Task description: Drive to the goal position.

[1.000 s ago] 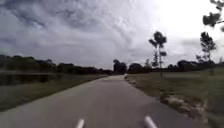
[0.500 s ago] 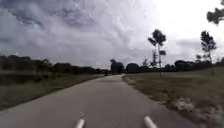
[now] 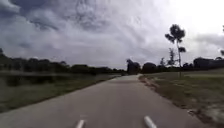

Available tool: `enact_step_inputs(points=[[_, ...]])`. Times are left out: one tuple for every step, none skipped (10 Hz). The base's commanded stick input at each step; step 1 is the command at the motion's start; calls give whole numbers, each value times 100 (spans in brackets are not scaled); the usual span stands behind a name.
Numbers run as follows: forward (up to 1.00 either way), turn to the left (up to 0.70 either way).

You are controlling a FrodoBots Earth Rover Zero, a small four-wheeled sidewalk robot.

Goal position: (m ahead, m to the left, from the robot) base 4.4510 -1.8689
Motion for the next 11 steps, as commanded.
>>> enact_step_inputs(points=[[69, 19], [69, 34], [69, 23], [69, 8], [69, 3], [69, 3], [69, 3], [69, 3], [69, 3], [69, 3], [69, 3]])
